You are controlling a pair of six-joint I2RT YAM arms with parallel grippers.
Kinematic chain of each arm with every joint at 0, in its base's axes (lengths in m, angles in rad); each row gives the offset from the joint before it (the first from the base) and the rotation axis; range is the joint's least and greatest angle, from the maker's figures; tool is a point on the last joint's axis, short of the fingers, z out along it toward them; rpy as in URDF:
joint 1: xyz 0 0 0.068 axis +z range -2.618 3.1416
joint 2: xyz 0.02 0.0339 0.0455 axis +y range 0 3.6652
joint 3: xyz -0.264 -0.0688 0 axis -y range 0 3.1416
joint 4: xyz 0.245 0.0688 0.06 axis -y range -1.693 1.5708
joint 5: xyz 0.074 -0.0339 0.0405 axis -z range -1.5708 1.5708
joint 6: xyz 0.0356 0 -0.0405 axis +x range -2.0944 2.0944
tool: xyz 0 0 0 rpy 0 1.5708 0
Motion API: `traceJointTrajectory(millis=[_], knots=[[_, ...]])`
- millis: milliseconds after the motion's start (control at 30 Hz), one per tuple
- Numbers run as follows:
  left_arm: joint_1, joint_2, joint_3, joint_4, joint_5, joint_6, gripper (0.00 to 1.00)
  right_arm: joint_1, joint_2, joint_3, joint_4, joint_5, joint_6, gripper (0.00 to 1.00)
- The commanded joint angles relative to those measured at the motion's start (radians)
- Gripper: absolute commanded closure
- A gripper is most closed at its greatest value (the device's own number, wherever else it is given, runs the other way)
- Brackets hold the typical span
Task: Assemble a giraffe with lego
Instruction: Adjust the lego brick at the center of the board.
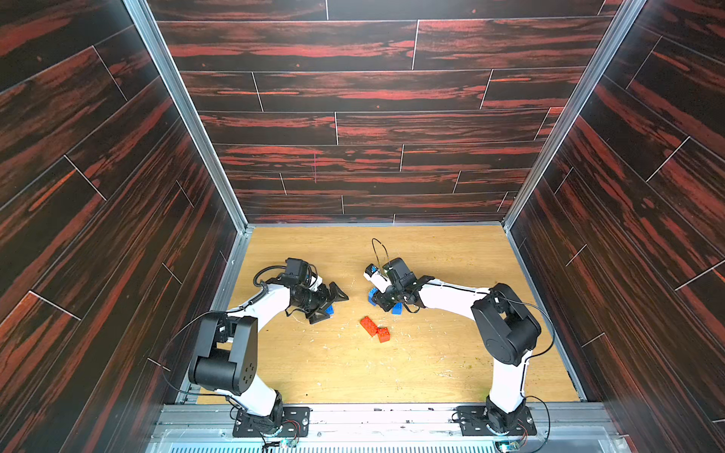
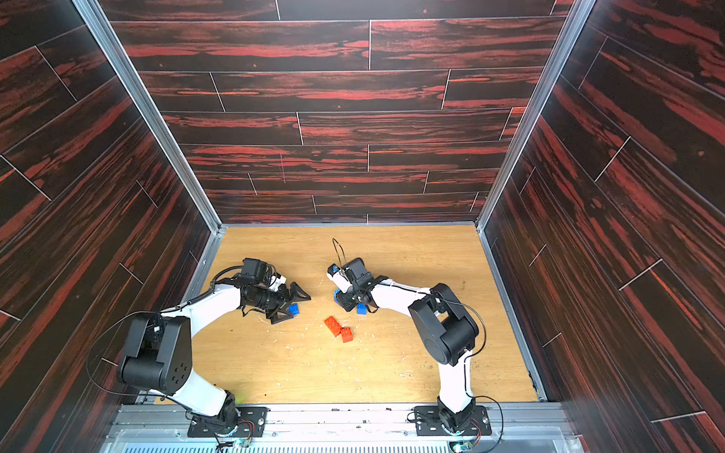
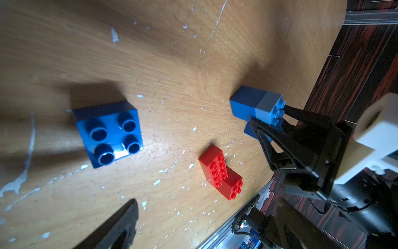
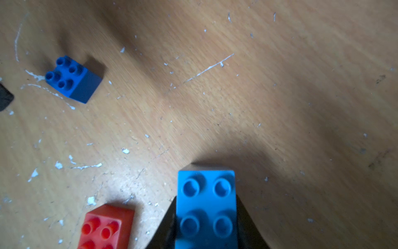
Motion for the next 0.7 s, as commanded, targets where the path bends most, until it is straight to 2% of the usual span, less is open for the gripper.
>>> traceJointTrajectory(millis=[0, 100, 267, 500, 667], knots=[[0.0, -0.019, -0.007, -0.011, 0.004, 0.012, 0.0, 0.008, 0.019, -0.019, 0.016, 0.002, -0.006, 0.73], [-0.001, -0.018, -0.006, -0.008, 0.006, 0.012, 0.0, 0.008, 0.022, -0.022, 0.016, 0.007, -0.007, 0.72], [0.0, -0.016, 0.0, -0.008, 0.011, 0.011, 0.0, 0.008, 0.02, -0.014, 0.006, 0.011, -0.005, 0.64], [-0.001, -0.018, 0.0, -0.007, 0.015, 0.012, 0.0, 0.007, 0.018, -0.001, -0.007, 0.015, -0.011, 0.48], [0.0, -0.018, 0.003, -0.006, 0.016, 0.01, 0.01, 0.008, 0.015, 0.005, -0.01, 0.012, -0.011, 0.44]])
